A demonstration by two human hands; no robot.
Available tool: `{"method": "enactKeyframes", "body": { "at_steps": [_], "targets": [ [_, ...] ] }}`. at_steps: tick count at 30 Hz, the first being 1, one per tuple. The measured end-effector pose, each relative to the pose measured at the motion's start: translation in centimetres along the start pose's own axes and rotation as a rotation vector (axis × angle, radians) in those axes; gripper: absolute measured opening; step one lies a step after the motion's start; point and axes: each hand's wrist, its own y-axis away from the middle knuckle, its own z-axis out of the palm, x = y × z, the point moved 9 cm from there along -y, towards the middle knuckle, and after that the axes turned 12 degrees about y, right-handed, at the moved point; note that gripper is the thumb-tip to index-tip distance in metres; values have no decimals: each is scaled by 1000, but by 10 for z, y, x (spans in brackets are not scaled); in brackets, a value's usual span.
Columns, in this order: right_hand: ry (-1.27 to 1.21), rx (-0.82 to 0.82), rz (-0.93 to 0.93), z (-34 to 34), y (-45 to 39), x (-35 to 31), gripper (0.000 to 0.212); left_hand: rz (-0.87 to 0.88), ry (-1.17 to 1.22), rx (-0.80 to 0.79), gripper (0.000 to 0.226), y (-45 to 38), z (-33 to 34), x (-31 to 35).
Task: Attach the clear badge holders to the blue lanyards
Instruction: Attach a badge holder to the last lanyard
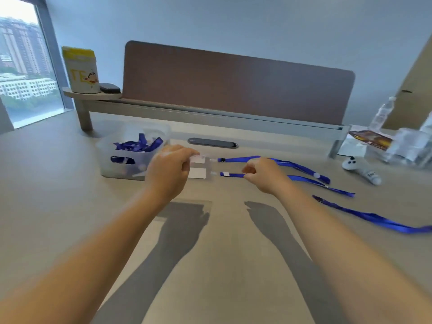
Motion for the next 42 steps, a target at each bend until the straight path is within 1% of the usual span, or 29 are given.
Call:
{"method": "enactKeyframes", "body": {
  "at_steps": [3, 8, 10, 12, 13, 15, 17, 18, 23, 26, 27, 28, 30, 32, 34, 37, 39, 42],
  "targets": [
    [-1, 0, 134, 10, 30, 69, 26, 73, 35, -90, 23, 12, 46, 32],
    [22, 4, 309, 22, 54, 156, 30, 88, 63, -189, 27, 23, 106, 56],
    [17, 10, 371, 26, 53, 181, 28, 88, 66, -213, 28, 22, 124, 60],
    [38, 20, 413, 31, 45, 202, 12, 79, 59, -249, 29, 18, 142, 63],
    [56, 24, 424, 32, 39, 208, 10, 76, 49, -266, 29, 15, 150, 64],
    [82, 8, 435, 38, 28, 216, 15, 85, 32, -292, 29, 11, 164, 67],
    [109, -4, 416, 45, 17, 219, 14, 113, 41, -286, 28, 6, 173, 69],
    [119, 5, 403, 48, 13, 220, 20, 118, 44, -287, 28, 5, 176, 68],
    [245, 36, 369, 52, 1, 222, 32, 67, 8, -318, 27, 5, 189, 59],
    [146, 7, 400, 55, -1, 223, 48, 61, -5, -323, 28, 6, 191, 57],
    [109, -3, 415, 56, -1, 224, 50, 62, -6, -320, 27, 7, 191, 57],
    [84, -16, 418, 57, 0, 223, 48, 62, -7, -318, 27, 7, 190, 57],
    [56, -27, 395, 56, 3, 217, 34, 53, 2, -312, 27, 8, 187, 56],
    [-5, 5, 364, 51, 9, 208, 18, 16, 25, -294, 28, 9, 182, 53],
    [-91, 67, 320, 43, 13, 196, 9, -32, 58, -250, 28, 8, 174, 50],
    [-250, 127, 223, 28, 17, 169, 12, -125, 128, -185, 26, 7, 160, 48],
    [-344, 149, 160, 18, 21, 148, 13, -220, 239, -106, 25, 7, 148, 47],
    [-497, 153, 128, 8, 27, 123, 12, -311, 360, 2, 24, 8, 132, 49]
  ]
}}
